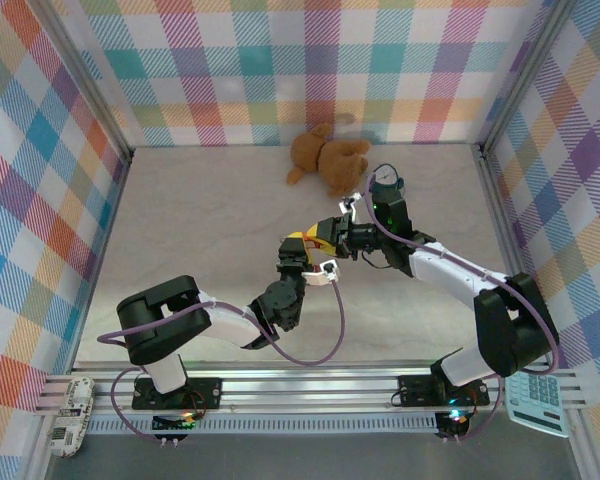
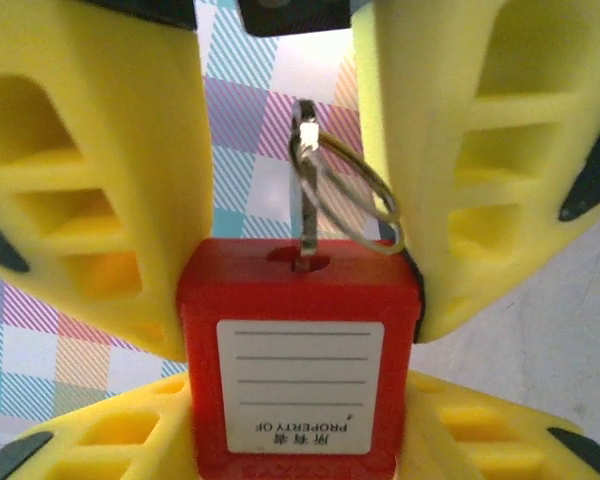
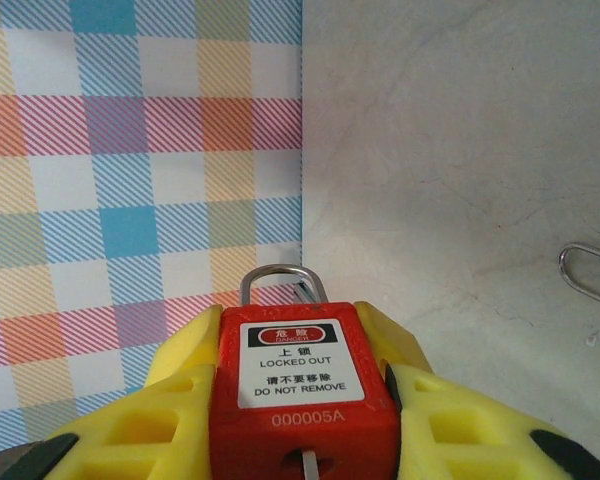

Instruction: Unlock with the key

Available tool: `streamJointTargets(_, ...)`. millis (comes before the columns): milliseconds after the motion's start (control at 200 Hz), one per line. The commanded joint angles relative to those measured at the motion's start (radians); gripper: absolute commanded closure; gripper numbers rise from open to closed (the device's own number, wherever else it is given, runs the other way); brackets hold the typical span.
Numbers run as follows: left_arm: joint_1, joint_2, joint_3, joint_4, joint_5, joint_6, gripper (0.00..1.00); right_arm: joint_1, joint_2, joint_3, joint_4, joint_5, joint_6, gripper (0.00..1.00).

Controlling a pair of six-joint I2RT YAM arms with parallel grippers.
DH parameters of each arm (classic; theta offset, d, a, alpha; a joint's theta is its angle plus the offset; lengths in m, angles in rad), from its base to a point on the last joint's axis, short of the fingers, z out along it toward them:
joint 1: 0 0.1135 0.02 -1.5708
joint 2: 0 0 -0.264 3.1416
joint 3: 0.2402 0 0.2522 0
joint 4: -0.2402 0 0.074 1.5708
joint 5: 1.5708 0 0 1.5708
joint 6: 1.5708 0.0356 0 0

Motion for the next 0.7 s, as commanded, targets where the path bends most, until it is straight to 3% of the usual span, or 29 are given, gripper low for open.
streamJointTargets(0,-0.016,-0.002,-0.01,0.011,0.04,-0.024,0.43,0.005,-0.049,0.043,0.016,-0.024,-0.032,0.71)
streamJointTargets(275,-0.026,-0.029,-0.049,0.006,0.036,-0.055,0.25,-0.016,-0.057,0.038,0.017,0.001,-0.034,0.71)
streamJointTargets(695,-0.048,-0.148,-0.126,-0.034,0.041,-0.117,0.22,-0.078,-0.061,0.044,-0.019,0.007,-0.076,0.71)
